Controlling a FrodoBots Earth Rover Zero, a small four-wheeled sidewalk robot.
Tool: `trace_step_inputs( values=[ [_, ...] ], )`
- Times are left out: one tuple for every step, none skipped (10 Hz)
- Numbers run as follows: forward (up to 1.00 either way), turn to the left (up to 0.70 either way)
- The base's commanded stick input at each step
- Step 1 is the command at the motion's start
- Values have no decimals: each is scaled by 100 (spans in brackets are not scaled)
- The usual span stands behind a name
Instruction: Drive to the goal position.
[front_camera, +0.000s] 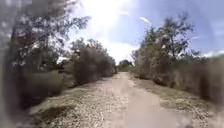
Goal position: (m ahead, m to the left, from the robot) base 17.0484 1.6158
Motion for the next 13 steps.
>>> trace_step_inputs(
  values=[
    [70, 0],
    [70, -9],
    [70, -27],
    [70, -27],
    [70, -27],
    [70, -27],
    [70, -27],
    [70, -27],
    [70, -22],
    [70, 0],
    [70, 0],
    [70, 0],
    [70, 0]
  ],
)
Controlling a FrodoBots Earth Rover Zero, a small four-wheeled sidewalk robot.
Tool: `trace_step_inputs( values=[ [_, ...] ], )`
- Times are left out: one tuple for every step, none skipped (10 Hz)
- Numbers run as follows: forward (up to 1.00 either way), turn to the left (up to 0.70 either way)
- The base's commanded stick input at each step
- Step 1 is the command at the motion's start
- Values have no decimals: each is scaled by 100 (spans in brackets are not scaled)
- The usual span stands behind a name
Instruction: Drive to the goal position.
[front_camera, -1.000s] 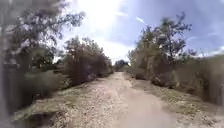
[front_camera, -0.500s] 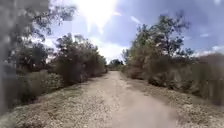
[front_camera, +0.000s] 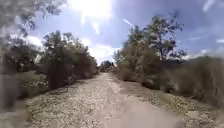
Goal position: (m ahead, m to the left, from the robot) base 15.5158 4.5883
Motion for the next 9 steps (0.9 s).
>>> trace_step_inputs(
  values=[
    [70, 0],
    [70, 0],
    [70, 0],
    [70, 0],
    [70, 0],
    [70, 0],
    [70, 0],
    [70, 0],
    [70, 0]
  ],
)
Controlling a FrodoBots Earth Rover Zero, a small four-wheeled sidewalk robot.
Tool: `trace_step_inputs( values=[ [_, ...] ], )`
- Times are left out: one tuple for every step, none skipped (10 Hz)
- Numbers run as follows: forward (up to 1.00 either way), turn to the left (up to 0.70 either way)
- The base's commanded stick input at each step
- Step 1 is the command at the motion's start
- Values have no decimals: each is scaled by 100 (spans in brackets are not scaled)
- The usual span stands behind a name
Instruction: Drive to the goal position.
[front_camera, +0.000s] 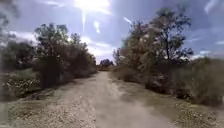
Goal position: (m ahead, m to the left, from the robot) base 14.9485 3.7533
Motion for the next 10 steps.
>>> trace_step_inputs(
  values=[
    [70, 0],
    [70, 0],
    [70, 0],
    [70, 17],
    [70, 12],
    [70, 0],
    [70, 0],
    [70, 0],
    [70, 0],
    [70, 0]
  ],
)
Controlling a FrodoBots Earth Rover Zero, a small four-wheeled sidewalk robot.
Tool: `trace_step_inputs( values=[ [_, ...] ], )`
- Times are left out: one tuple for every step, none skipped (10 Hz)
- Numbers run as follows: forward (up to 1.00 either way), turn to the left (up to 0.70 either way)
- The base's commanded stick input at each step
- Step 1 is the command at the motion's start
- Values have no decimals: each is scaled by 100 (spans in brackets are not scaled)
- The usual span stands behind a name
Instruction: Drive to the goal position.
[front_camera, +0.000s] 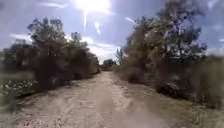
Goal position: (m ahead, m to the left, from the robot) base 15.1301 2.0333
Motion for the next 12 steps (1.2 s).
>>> trace_step_inputs(
  values=[
    [70, 8],
    [70, 22],
    [70, 27],
    [70, 27],
    [70, 26],
    [70, 2],
    [70, 0],
    [70, 0],
    [70, 0],
    [70, 0],
    [70, 0],
    [70, 0]
  ],
)
